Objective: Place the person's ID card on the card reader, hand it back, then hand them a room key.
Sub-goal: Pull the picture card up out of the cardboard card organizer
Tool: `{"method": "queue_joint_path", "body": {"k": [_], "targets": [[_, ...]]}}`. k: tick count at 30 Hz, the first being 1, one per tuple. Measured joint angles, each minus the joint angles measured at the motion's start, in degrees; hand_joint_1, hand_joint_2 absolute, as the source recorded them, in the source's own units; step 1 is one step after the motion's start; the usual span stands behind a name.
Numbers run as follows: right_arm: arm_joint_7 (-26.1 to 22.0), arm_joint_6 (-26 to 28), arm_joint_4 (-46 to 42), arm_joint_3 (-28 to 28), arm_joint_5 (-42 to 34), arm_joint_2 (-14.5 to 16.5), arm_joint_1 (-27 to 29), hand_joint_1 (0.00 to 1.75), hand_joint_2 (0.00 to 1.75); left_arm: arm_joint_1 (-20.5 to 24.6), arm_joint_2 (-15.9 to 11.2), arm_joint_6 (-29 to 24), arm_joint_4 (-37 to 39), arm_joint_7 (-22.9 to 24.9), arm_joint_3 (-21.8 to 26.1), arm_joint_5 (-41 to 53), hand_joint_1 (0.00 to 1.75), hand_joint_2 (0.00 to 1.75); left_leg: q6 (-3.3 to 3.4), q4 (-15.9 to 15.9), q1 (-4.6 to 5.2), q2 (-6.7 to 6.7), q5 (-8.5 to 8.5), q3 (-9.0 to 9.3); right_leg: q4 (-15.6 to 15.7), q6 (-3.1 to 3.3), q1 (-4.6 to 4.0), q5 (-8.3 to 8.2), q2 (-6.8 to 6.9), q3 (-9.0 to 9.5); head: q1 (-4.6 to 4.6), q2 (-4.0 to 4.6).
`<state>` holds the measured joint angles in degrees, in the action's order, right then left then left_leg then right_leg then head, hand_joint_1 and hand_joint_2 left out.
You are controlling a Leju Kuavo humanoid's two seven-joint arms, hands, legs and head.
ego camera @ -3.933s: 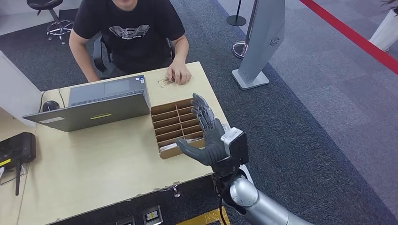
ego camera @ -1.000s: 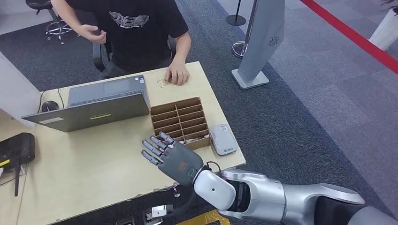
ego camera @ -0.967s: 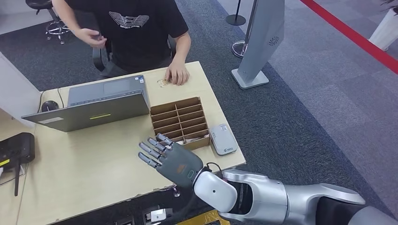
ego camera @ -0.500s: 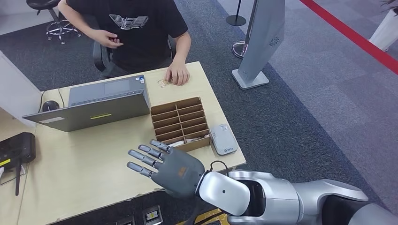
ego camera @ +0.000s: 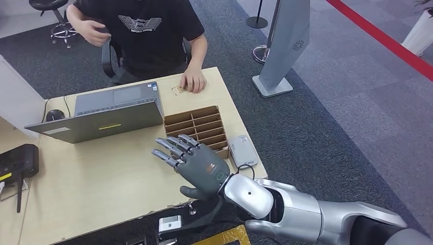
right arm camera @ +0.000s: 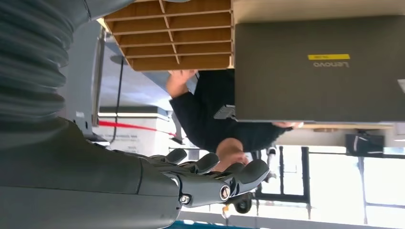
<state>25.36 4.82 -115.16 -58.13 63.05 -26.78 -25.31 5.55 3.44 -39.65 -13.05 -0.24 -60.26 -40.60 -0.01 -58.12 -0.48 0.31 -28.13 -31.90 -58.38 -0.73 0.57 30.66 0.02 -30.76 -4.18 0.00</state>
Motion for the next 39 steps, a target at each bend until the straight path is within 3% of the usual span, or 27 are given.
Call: {"method": "queue_joint_path", "body": {"k": [10, 19, 39], "targets": [[-1.22, 6.49, 9.24, 2.8, -3.22, 0.22, 3.2, 0.0, 1.75, 0.13, 0.16, -0.43, 0.0, 0.0, 0.0, -0.49, 0.0, 0.0, 0.0, 0.0, 0.0, 0.02, 0.0, -0.02, 0.0, 0.0, 0.0, 0.0, 0.02, -0.01, 0.0, 0.0], [-1.37, 6.34, 14.4, 4.27, -4.83, 0.74, 5.13, 0.0, 1.75, 0.14, 0.19, -0.42, 0.0, 0.44, 0.0, -0.44, 0.0, 0.0, 0.0, 0.0, 0.0, 0.03, 0.0, -0.02, 0.0, 0.0, 0.0, 0.0, 0.02, -0.01, 0.01, 0.0], [-0.36, 4.0, 17.08, 5.65, -4.83, 1.22, 6.72, 0.0, 1.75, 0.14, 0.17, -0.01, 0.0, 0.51, -0.04, -0.15, 0.0, 0.0, 0.0, 0.0, 0.0, 0.02, 0.0, -0.01, 0.0, 0.0, 0.0, 0.0, 0.01, -0.01, 0.01, 0.0]]}}
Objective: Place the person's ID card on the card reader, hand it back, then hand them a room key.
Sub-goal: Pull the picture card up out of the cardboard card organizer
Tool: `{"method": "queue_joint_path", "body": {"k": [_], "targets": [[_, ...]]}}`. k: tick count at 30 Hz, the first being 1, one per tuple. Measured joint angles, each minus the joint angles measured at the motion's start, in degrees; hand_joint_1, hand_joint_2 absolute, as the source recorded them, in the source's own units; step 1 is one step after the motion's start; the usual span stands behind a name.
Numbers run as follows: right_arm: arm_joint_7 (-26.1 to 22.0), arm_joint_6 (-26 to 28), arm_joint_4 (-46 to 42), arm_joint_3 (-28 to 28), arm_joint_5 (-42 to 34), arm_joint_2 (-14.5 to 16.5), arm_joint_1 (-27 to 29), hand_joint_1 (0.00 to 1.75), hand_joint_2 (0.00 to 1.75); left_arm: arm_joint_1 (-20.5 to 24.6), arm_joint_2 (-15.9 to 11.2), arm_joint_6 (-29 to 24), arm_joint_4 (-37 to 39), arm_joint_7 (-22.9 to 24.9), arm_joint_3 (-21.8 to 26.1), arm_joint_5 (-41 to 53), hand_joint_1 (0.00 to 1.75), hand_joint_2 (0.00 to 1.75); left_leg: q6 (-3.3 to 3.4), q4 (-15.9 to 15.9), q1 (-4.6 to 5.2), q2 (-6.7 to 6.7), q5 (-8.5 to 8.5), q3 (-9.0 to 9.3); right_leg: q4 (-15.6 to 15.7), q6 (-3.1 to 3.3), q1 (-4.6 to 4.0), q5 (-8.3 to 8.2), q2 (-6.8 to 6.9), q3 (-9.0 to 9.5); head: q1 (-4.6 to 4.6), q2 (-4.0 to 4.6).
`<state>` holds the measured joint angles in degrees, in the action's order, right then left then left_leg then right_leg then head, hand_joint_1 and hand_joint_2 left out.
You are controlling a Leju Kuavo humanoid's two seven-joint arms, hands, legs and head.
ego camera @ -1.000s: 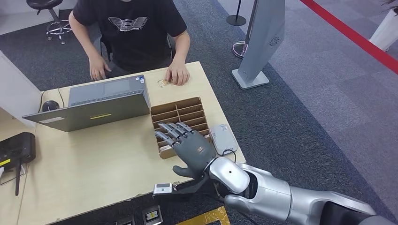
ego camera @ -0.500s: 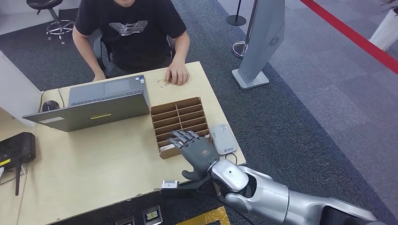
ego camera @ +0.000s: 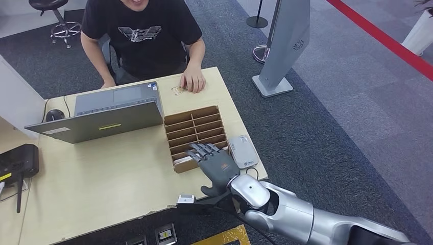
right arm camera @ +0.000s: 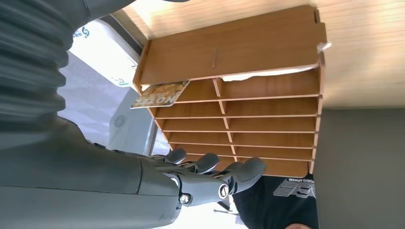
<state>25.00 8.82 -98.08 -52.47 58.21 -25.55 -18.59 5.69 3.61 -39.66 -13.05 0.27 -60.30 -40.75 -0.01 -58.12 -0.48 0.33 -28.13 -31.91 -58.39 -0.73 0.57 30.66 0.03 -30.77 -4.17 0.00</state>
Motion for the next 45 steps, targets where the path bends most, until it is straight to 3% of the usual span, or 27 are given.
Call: {"method": "queue_joint_path", "body": {"k": [9, 23, 32, 45], "targets": [[3.25, 0.43, 0.04, 0.27, 6.44, 0.0, 1.06, 0.0, 1.75, 0.0, 0.0, -0.06, 0.0, 0.37, -0.01, -0.28, 0.0, 0.0, 0.0, 0.0, 0.0, 0.0, 0.0, 0.01, 0.0, 0.0, 0.0, 0.0, 0.0, 0.0, 0.0, 0.0], [10.7, 12.93, 1.65, 5.8, 23.08, 0.04, 5.21, 0.0, 1.75, 0.03, 0.0, -0.4, 0.0, 1.42, -0.96, 0.02, 0.0, 0.0, 0.0, 0.0, 0.0, 0.0, 0.0, 0.01, 0.0, 0.0, 0.0, 0.0, 0.0, 0.0, 0.0, 0.0], [10.48, 13.43, 3.08, 7.4, 23.88, 0.74, 5.81, 0.0, 1.75, 0.15, 0.01, -0.4, 0.0, 1.55, -1.36, 0.07, 0.0, 0.0, 0.0, 0.0, 0.0, 0.0, 0.0, 0.01, 0.0, 0.0, 0.0, 0.0, 0.0, 0.0, -0.01, 0.0], [6.62, 13.85, 7.32, 6.79, 20.66, 3.75, 5.46, 0.0, 1.75, 0.27, 0.02, -0.41, 0.0, 1.55, -1.36, 1.31, 0.0, 0.0, 0.0, 0.0, 0.0, 0.0, 0.0, -0.01, 0.0, 0.0, -0.01, 0.0, 0.01, 0.01, 0.0, 0.0]]}}
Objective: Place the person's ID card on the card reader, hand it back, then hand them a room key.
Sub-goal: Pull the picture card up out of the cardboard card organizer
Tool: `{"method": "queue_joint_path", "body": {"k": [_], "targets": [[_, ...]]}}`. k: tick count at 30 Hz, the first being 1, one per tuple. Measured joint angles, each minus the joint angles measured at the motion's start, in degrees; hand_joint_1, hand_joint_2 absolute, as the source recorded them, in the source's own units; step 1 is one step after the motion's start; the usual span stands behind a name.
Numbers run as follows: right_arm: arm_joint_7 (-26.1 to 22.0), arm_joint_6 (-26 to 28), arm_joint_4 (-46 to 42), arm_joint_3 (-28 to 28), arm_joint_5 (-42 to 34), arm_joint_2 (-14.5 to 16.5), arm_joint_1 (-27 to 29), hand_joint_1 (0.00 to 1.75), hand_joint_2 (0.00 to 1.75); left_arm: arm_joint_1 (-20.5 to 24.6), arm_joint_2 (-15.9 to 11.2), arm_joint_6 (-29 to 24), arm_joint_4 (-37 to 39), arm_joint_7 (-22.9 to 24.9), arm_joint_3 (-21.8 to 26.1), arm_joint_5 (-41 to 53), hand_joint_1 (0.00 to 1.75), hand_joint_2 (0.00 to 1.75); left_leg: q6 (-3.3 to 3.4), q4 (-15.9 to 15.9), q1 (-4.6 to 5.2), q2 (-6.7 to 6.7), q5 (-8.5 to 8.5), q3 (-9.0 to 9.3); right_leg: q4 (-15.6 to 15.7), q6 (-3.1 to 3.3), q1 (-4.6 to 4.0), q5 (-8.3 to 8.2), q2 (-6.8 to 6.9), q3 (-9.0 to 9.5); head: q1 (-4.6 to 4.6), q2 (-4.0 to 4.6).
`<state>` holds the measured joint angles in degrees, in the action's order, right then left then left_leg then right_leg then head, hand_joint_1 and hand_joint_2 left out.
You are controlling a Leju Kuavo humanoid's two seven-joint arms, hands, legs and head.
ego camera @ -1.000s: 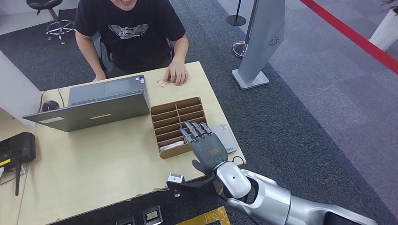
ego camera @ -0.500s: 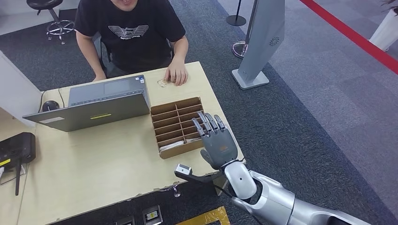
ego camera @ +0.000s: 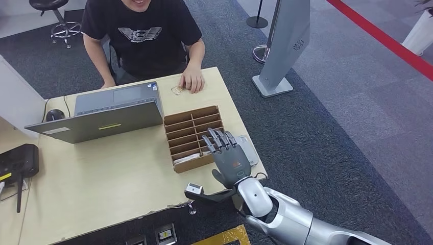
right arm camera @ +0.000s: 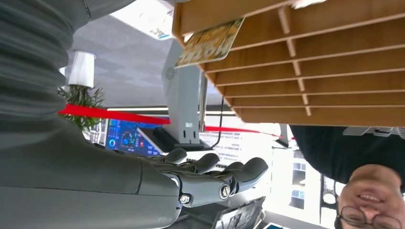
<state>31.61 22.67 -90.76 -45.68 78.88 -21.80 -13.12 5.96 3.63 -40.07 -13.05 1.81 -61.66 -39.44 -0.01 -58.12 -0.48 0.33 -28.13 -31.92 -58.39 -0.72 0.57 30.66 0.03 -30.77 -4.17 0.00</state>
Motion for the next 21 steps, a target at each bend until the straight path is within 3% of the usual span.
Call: {"method": "queue_joint_path", "body": {"k": [10, 21], "targets": [[-1.06, 2.13, 5.82, -1.34, -2.69, 3.2, -1.58, 0.0, 1.75, 0.04, 0.02, -0.01, 0.0, -0.01, 0.02, 1.33, 0.0, 0.0, 0.0, 0.0, 0.0, 0.0, 0.0, 0.0, 0.0, 0.0, 0.0, 0.0, 0.0, 0.0, -0.01, 0.0], [2.08, 4.55, 9.36, -0.93, -3.12, 3.46, -1.72, 0.0, 1.75, 0.01, 0.01, -0.01, 0.0, -0.02, 0.02, 2.11, 0.0, 0.0, 0.0, 0.0, 0.0, 0.0, 0.0, 0.01, 0.0, 0.0, 0.01, 0.0, -0.01, -0.01, 0.0, 0.0]]}}
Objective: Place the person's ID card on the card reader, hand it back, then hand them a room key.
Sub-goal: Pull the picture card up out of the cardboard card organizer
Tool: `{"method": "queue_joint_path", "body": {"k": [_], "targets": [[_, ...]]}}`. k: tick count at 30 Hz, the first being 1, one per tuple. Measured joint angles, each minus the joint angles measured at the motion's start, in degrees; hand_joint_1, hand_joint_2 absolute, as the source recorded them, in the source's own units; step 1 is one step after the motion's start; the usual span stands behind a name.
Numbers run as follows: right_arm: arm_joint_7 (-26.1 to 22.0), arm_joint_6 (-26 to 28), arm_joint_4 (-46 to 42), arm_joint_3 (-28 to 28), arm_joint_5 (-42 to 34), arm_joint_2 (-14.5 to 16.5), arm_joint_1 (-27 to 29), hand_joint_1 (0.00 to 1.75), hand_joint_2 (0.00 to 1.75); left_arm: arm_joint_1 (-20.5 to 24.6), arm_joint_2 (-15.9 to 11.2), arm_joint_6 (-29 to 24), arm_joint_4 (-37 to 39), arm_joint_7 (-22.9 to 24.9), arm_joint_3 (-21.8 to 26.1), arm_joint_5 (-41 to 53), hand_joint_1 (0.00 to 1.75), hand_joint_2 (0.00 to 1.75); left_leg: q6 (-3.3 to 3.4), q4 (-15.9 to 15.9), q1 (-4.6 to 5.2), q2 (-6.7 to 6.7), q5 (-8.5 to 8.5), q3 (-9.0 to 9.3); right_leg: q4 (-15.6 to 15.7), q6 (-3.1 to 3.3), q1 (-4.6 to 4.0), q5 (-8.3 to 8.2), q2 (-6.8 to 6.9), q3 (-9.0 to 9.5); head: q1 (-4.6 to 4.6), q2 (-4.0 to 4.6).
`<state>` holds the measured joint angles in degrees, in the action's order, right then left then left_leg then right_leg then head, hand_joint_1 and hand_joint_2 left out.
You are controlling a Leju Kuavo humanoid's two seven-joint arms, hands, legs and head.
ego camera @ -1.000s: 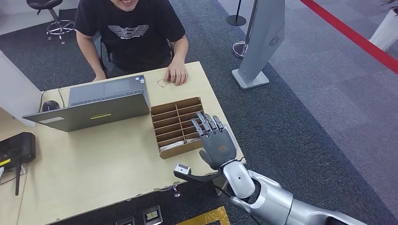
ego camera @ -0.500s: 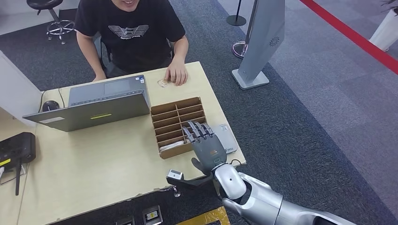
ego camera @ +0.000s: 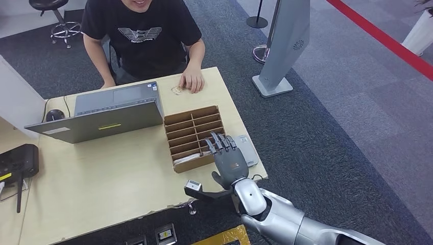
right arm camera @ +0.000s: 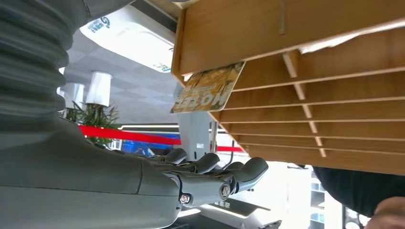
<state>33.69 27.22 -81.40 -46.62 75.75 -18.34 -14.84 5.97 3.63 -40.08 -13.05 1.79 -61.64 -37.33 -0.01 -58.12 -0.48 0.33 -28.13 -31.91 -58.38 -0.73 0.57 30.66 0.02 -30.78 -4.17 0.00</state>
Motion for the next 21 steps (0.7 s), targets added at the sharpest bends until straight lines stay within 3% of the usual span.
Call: {"method": "queue_joint_path", "body": {"k": [21], "targets": [[0.79, 2.0, 2.03, 1.77, 0.85, -0.2, -0.17, 0.0, 1.75, 0.0, -0.03, 0.0, 0.02, -0.13, 0.08, 0.75, 0.0, 0.0, 0.0, 0.0, 0.0, 0.0, 0.0, 0.0, 0.0, 0.0, 0.0, 0.0, 0.0, 0.0, 0.0, 0.0]]}}
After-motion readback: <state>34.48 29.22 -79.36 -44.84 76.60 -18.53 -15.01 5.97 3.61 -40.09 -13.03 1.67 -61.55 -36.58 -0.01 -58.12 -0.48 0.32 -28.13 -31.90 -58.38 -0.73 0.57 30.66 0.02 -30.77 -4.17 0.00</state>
